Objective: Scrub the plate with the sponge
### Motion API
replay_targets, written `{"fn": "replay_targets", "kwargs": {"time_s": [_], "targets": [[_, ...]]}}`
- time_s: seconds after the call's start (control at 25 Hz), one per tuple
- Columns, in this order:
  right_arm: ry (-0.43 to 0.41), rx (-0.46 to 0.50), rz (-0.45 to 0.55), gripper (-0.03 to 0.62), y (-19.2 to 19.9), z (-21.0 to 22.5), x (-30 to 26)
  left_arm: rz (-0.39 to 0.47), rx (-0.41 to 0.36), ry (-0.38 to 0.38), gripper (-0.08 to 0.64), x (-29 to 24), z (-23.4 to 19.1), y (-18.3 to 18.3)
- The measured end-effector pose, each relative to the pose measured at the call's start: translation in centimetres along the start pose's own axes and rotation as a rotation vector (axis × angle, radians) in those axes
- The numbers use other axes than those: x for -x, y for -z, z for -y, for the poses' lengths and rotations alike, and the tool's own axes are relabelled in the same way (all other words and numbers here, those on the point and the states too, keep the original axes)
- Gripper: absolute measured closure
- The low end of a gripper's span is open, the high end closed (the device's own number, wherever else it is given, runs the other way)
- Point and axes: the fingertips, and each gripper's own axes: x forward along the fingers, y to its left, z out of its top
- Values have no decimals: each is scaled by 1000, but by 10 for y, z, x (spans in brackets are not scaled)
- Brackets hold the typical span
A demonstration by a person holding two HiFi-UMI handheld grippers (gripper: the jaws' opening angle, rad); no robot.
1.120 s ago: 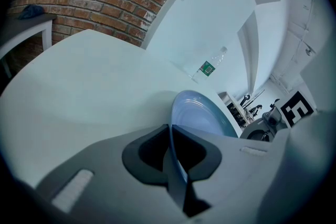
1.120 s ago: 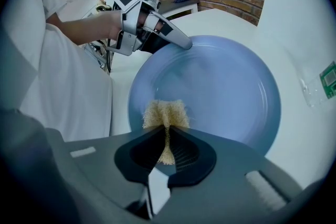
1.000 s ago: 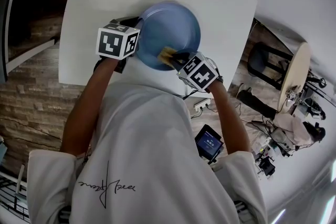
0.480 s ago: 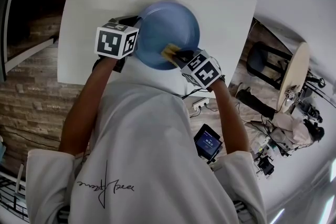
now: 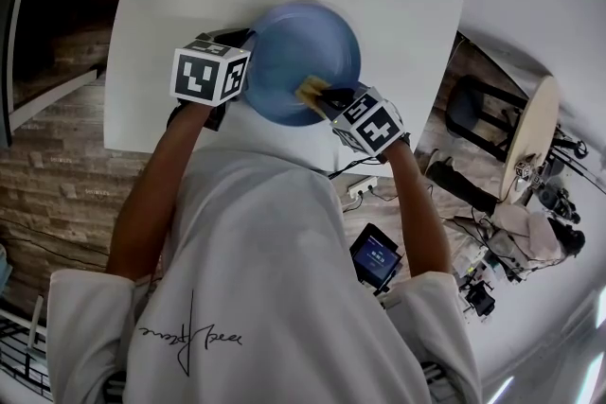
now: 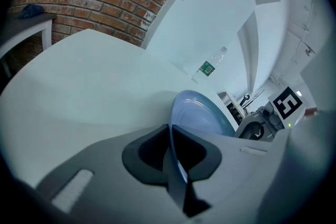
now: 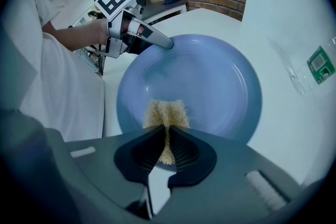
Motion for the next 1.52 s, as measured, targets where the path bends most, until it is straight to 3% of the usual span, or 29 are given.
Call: {"fn": "replay_targets", "kwargs": {"time_s": [0.52, 1.04, 1.52], "targets": [[36, -31, 8, 558, 1, 18, 6, 7, -5, -4, 529, 2, 0, -3], [174, -115, 64, 555, -13, 52, 14, 5, -4, -1, 529, 3, 1, -2], [232, -120, 65, 555, -23, 63, 15, 7, -5, -4, 529, 6, 2, -2]]}}
